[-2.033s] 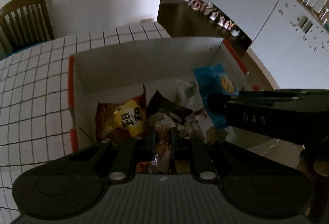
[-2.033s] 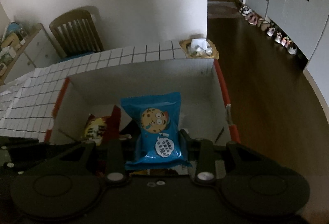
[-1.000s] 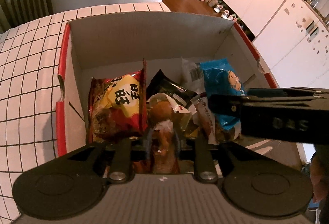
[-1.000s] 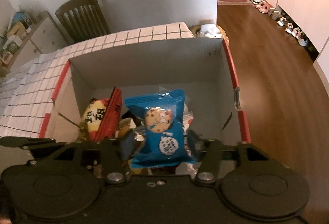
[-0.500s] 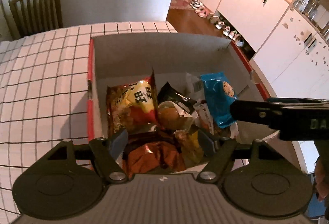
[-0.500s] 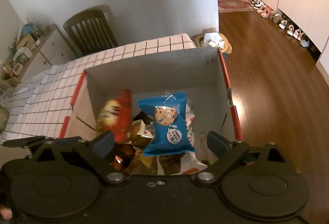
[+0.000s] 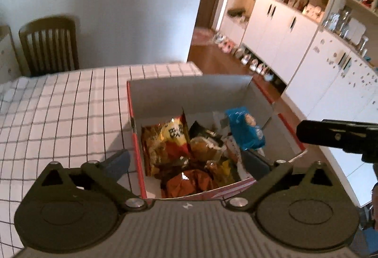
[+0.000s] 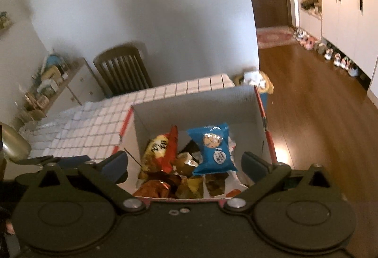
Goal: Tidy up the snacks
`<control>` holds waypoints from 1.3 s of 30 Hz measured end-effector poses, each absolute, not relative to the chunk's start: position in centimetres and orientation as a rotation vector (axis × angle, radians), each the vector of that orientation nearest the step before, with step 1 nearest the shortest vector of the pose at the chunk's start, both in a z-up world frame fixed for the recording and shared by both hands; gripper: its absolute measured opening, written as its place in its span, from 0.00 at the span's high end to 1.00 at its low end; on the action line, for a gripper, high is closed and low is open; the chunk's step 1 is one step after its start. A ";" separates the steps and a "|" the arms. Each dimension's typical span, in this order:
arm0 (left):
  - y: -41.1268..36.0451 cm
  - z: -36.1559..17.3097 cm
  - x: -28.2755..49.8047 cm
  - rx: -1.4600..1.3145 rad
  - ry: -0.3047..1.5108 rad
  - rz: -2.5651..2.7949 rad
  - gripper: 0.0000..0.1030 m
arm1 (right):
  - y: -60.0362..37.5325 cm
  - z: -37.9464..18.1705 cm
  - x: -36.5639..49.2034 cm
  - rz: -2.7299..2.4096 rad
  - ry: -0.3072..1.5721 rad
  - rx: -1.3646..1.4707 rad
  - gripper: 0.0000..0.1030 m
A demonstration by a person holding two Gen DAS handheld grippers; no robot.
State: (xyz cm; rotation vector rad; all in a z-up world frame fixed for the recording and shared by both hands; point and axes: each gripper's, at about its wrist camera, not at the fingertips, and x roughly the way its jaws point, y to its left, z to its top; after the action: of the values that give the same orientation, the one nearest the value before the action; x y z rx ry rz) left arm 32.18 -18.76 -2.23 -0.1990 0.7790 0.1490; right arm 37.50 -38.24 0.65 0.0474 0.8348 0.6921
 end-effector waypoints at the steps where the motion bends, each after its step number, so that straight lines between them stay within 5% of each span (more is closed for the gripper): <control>1: -18.8 -1.8 31.7 -0.194 0.760 0.146 0.00 | -38.4 0.9 37.0 0.696 0.819 0.053 0.00; 12: -20.0 1.8 27.1 -0.127 0.678 0.076 0.00 | -40.0 3.3 31.6 0.693 0.624 0.042 0.00; 39: -21.4 3.8 24.3 -0.147 0.719 0.083 0.00 | -41.2 4.2 27.9 0.670 0.616 0.020 0.00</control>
State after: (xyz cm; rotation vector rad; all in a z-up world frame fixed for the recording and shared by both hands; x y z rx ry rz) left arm 24.34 -21.41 3.79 -0.1466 0.7187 0.0826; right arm 27.88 -41.23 4.18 0.0205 0.6155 0.6699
